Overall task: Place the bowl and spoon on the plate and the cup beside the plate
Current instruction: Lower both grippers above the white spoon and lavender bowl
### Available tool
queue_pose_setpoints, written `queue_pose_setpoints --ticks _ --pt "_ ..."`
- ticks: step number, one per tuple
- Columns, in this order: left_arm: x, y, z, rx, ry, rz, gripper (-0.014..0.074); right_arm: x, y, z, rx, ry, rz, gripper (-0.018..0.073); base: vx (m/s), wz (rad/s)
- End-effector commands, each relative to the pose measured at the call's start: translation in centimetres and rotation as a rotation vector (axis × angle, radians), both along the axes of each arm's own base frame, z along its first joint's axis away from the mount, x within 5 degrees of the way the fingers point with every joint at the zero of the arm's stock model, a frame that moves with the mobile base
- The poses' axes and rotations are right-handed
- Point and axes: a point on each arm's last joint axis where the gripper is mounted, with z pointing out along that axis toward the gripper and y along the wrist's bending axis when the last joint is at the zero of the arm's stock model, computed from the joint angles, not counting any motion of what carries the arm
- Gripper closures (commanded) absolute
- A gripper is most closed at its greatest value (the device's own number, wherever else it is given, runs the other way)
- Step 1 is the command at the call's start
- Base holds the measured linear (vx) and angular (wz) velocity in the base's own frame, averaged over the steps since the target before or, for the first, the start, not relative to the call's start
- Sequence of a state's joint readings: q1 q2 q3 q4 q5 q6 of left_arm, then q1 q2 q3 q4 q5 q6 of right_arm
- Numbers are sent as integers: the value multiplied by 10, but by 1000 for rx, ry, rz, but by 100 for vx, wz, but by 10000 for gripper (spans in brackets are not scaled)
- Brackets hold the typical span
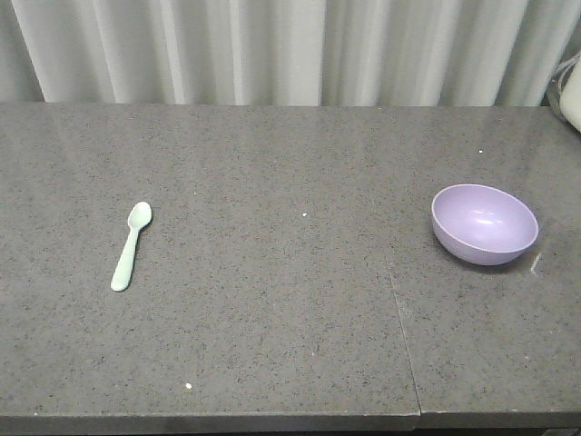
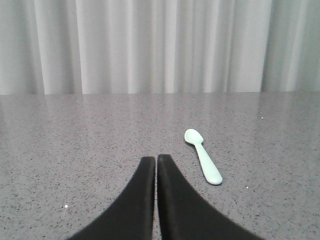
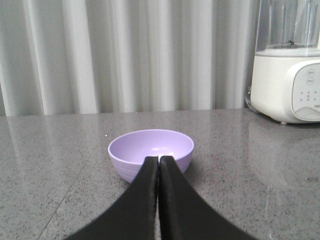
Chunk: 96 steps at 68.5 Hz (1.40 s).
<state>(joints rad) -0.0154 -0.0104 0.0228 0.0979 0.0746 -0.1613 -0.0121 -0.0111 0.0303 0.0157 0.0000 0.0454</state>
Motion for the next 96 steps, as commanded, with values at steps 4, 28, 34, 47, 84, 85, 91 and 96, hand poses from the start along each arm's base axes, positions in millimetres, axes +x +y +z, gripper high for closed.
queue_pose_setpoints --ticks 4,28,34,47,84,85,91,96 --pt "-3 -1 18 -14 -133 -7 603 -2 0 11 -9 -135 -6 570 0 0" --pt "-14 1 76 -87 -146 0 603 -1 0 68 30 -4 5 570 0 0" --pt "-11 1 106 -104 -70 8 603 4 1 95 29 91 10 570 0 0" --pt "18 2 168 -107 172 35 603 25 2 147 24 316 21 570 0 0" --pt "107 1 194 -86 755 64 603 87 2 167 -19 815 49 570 0 0" --pt "108 1 193 -86 757 64 603 87 2 167 -15 814 53 570 0 0" --pt "108 0 193 -92 760 59 603 87 3 167 -6 814 59 570 0 0" --pt "108 -1 193 -100 761 54 603 87 3 167 -6 814 59 570 0 0"
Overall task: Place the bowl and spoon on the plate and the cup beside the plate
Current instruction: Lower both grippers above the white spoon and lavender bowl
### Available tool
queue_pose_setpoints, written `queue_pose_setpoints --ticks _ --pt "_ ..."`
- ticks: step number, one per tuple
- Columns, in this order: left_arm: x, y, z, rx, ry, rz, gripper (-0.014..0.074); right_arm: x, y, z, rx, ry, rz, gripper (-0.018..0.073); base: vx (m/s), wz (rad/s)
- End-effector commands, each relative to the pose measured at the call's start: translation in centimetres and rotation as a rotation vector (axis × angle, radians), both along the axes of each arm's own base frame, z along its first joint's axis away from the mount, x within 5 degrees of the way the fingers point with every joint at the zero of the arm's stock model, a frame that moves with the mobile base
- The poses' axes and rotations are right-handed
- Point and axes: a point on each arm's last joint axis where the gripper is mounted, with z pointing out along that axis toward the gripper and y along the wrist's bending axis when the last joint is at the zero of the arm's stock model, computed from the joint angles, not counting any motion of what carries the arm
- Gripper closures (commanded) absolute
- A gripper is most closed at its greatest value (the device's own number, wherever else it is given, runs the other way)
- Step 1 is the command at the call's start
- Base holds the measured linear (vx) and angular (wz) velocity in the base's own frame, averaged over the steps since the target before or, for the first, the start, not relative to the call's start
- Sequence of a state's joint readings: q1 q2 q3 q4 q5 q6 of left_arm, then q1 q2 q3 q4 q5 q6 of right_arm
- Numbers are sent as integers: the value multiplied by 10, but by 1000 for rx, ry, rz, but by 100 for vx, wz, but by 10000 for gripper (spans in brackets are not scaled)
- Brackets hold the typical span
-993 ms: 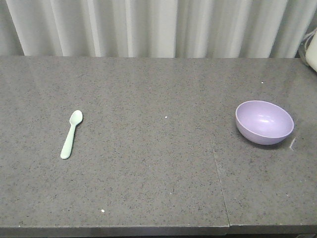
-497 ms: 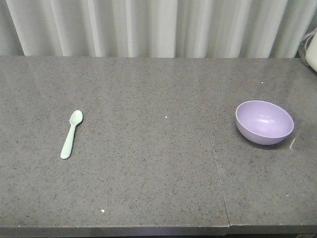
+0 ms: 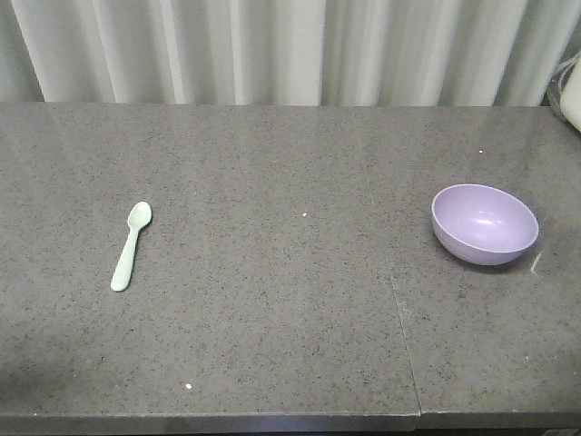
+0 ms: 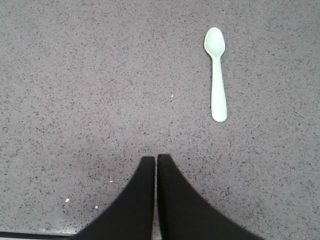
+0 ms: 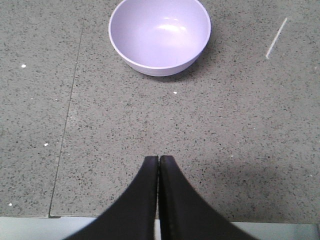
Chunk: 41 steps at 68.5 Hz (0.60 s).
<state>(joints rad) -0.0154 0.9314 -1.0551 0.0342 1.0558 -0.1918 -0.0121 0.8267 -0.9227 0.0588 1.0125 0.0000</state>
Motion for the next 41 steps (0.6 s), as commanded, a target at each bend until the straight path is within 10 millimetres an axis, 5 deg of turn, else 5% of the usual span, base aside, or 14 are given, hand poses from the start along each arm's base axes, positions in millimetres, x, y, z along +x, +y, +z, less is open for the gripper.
queue_pose_setpoints --ticks 1,23,41 --pt "2 -1 14 -20 -84 -3 603 3 0 13 -4 -82 2 570 0 0" --pt "2 -2 13 -23 -82 -4 530 3 -1 13 -7 -80 3 486 0 0" --pt "2 -1 13 -21 -84 -4 198 2 0 13 -7 -80 3 209 0 0"
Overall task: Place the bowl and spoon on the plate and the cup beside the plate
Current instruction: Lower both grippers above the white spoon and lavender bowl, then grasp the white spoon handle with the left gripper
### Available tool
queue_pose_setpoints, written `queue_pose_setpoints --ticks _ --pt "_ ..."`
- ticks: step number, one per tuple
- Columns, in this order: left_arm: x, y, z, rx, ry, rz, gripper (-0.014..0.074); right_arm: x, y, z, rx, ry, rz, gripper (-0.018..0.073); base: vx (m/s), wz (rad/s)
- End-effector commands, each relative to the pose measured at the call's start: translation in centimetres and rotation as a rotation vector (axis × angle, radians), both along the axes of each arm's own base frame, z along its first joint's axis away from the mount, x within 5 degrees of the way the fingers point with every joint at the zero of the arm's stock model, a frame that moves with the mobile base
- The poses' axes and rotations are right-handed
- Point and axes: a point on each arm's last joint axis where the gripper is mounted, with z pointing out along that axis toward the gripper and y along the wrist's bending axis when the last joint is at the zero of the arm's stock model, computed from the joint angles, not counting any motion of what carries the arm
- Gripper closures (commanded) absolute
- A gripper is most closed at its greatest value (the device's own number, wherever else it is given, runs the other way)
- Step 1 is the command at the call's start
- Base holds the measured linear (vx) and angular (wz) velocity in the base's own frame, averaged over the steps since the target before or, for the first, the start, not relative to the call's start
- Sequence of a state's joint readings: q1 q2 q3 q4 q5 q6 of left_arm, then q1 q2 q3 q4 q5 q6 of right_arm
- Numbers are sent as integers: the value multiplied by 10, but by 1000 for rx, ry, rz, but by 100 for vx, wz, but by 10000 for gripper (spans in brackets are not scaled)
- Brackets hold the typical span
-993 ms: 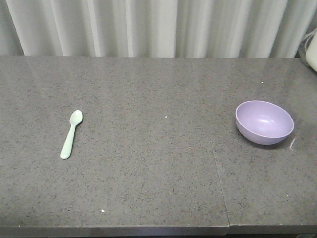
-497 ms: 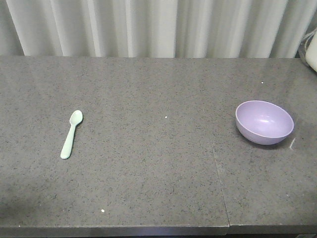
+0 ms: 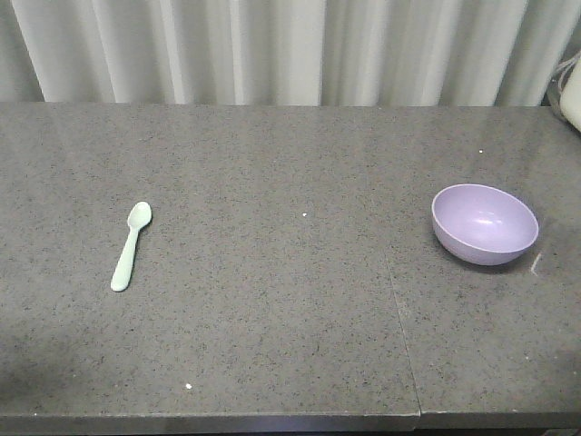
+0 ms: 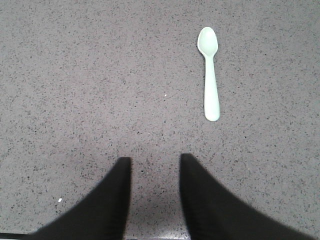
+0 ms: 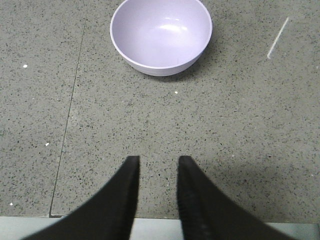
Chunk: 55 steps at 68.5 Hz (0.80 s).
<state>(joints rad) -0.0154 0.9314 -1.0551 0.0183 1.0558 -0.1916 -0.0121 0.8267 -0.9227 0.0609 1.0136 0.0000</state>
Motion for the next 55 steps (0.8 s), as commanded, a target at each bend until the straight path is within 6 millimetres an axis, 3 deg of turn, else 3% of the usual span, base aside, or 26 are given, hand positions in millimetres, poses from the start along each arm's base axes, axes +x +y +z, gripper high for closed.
queue_pose_setpoints --ticks 1,13,30,43,55 --pt "2 0 13 -6 -84 0 171 3 -1 13 -9 -82 2 195 0 0" --pt "2 0 13 -7 -85 -1 32 3 -1 13 -9 -82 2 79 0 0" --pt "13 -10 24 -87 -97 -74 50 3 0 13 -6 -84 3 77 0 0" --pt "50 -17 25 -127 -21 -120 65 3 0 13 -5 -84 2 77 0 0" --pt "97 -24 4 -126 117 -144 78 3 0 13 -5 -84 2 77 0 0"
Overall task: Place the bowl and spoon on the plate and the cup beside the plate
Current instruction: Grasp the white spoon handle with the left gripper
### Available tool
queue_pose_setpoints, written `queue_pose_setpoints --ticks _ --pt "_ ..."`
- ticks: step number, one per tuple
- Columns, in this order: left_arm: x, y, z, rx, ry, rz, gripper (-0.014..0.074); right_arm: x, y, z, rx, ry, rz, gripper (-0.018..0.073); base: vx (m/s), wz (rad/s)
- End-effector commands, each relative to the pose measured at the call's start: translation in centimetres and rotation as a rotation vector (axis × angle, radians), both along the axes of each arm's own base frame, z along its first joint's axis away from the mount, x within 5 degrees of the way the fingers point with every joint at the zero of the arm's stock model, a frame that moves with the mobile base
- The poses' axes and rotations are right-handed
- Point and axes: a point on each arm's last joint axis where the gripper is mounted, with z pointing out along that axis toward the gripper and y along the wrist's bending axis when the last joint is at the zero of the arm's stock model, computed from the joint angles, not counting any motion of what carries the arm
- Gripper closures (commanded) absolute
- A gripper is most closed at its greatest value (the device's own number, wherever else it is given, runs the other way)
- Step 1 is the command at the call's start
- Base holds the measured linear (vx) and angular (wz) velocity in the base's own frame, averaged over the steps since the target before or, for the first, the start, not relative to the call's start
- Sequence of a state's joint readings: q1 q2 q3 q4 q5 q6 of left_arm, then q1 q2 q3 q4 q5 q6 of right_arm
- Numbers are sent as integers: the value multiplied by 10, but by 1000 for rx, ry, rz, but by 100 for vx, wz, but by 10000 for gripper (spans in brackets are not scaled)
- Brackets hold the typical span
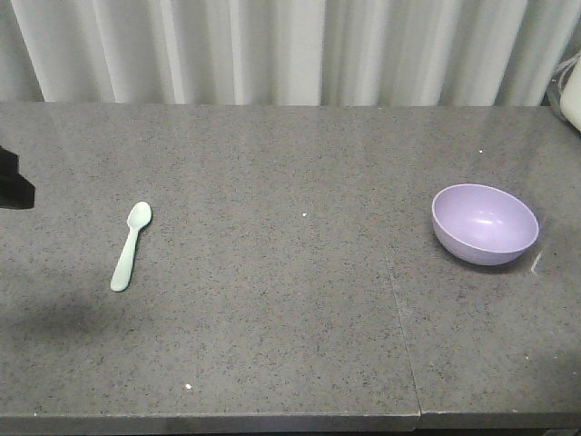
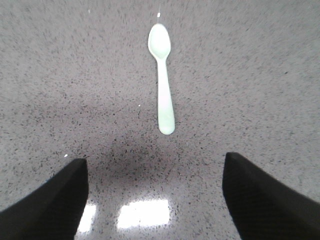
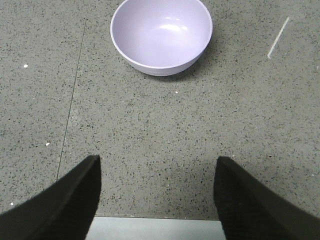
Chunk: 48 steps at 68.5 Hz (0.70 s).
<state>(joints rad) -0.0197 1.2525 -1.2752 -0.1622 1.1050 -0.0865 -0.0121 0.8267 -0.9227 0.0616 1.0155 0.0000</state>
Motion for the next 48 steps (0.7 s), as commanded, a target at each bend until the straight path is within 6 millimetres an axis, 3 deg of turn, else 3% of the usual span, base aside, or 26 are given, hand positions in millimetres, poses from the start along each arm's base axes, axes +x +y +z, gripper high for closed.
queue_pose_setpoints --ticks 1,19,32,48 --pt "21 -10 3 -17 -16 -30 80 3 0 14 -6 -86 2 77 0 0" --pt "75 -49 -21 7 70 -93 95 3 0 14 -6 -86 2 77 0 0" --pt "110 -55 -37 65 132 -46 95 3 -1 14 -7 -86 1 77 0 0" --pt "138 -59 -65 96 217 -50 95 3 -1 14 -7 -86 1 77 0 0"
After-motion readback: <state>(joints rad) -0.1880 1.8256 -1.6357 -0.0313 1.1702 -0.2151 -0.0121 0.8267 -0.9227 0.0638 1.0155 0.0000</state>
